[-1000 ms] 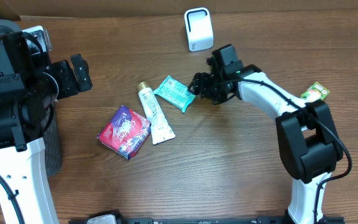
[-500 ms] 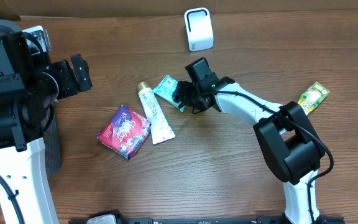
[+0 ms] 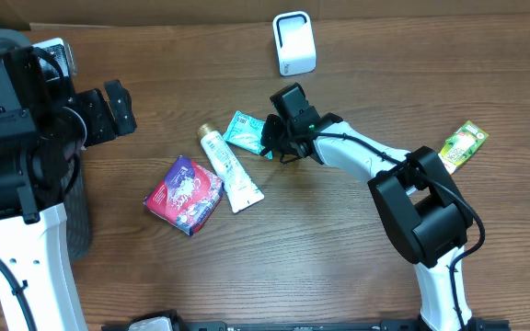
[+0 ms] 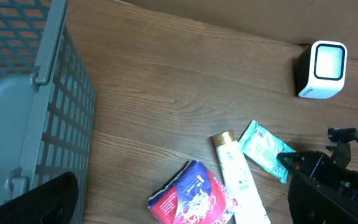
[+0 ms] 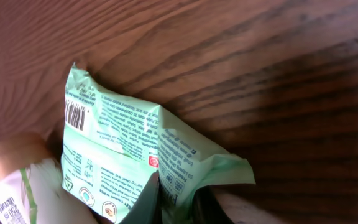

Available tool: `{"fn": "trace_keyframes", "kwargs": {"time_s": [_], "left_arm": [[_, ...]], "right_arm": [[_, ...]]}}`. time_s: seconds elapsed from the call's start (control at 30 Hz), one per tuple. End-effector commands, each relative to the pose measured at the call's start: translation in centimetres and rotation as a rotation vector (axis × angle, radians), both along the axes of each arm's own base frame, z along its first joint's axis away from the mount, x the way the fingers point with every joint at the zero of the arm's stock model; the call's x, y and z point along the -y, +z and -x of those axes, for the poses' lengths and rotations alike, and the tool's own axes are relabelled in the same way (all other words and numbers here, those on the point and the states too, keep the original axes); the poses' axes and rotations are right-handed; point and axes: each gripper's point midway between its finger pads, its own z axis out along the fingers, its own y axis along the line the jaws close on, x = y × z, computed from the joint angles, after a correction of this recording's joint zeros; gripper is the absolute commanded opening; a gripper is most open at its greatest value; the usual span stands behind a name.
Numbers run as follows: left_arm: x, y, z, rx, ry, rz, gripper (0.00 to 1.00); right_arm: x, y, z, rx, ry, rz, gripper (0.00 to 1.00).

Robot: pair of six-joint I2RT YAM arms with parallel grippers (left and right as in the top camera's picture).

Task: Scan the item barcode
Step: 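Lift the wipes pack and hold it against the white scanner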

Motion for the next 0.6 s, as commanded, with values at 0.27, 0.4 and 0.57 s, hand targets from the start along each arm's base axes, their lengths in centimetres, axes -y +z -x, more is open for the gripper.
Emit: {"fn": "trace_keyframes", "kwargs": {"time_s": [0.27,0.4,0.57], "left_arm": [[-0.3,0.4,0.0,0.011,0.011,-0.007,1.0],[-0.3,0.4,0.0,0.011,0.011,-0.007,1.0],[-0.3,0.4,0.0,0.011,0.011,-0.007,1.0]], "right_arm": [[1.2,2.6,0.6,-0.027,0.268,-0.201,0.04],[2.0,8.2,1.1,0.064,0.468,-0.407,0.04],[6.4,13.0,0.2,0.201,0.516,-0.436,0.04]]}}
